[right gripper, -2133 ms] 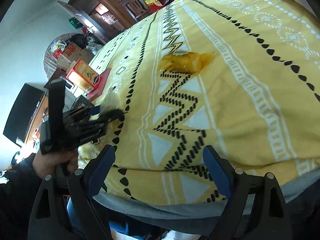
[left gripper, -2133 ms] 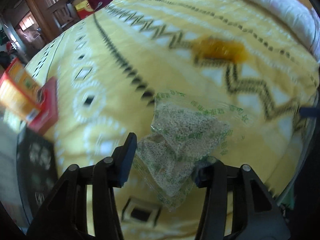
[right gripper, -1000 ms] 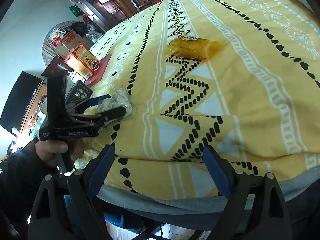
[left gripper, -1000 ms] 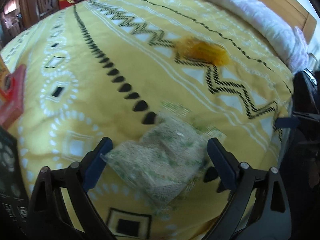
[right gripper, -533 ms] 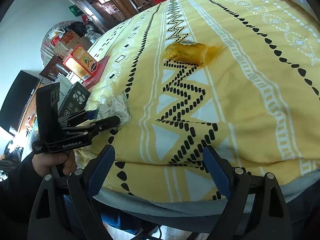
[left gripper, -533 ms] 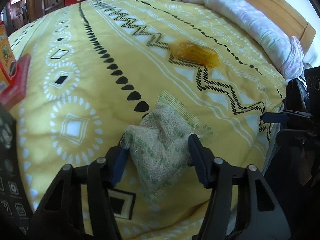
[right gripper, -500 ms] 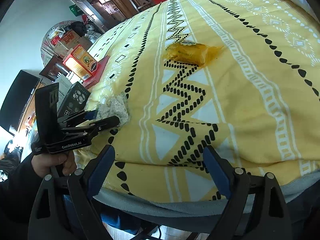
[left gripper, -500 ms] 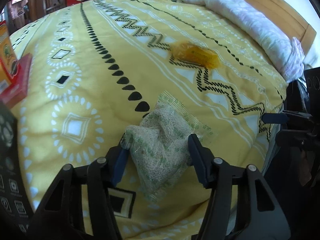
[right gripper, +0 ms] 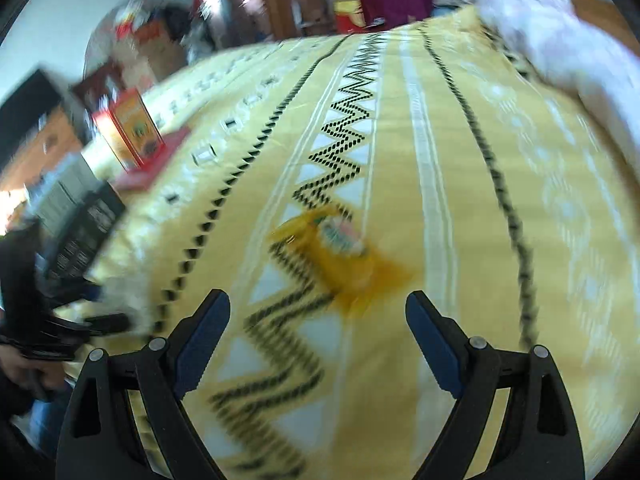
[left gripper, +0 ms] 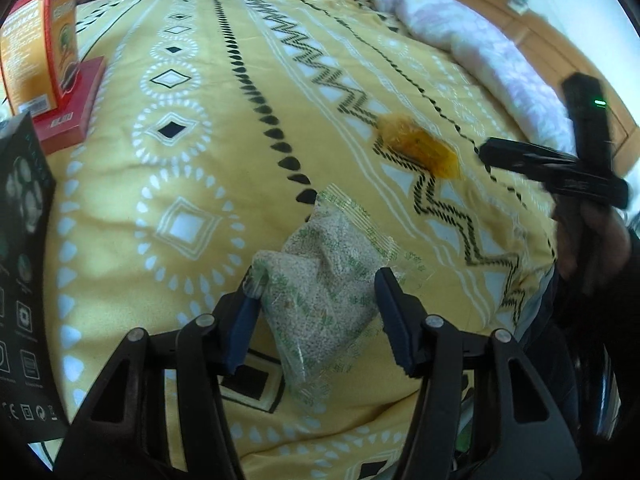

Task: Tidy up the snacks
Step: 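Grasp the yellow soft-bread packet with right while left holds the clear packet, then carry both held packets from the bed over the glass bowl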

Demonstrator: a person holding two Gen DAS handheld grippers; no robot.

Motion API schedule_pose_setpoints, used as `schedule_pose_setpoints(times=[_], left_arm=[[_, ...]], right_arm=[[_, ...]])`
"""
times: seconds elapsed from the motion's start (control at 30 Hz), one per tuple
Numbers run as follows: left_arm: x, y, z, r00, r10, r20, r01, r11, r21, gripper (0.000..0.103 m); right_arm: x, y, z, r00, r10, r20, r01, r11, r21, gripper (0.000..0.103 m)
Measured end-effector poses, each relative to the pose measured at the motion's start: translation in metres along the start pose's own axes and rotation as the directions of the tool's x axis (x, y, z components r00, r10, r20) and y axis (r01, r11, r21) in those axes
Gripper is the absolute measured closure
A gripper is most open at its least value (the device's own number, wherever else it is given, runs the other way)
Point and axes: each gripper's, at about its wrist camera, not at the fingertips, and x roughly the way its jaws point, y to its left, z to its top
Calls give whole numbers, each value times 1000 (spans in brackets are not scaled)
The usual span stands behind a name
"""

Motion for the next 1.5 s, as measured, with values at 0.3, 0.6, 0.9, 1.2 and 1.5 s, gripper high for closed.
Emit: schedule_pose_setpoints(times=[0.3, 0.6, 0.9, 1.2, 1.5], left_arm=[[-9, -6, 13, 1000, -19, 20, 19, 1000, -14, 45], [-15, -7, 21, 999, 2, 45, -1, 1000, -25, 45], [-40, -26, 25, 985, 81, 152, -86, 996, 28, 45], [-61, -30, 32, 971, 100, 218, -99, 995, -17, 45], [-112, -24, 35, 936, 158, 313, -147, 987, -58, 45]], right_arm=[[86, -3, 32, 982, -20, -189, -28, 968, -250, 12], [104, -2, 18, 985, -45, -167, 15, 984, -176, 37], [25, -4, -11, 999, -5, 37, 0, 991, 133, 51], [-32, 35, -20, 991, 13, 136, -42, 977, 208, 51], [-55, 70, 2, 984, 35, 176, -63, 986, 154, 51]])
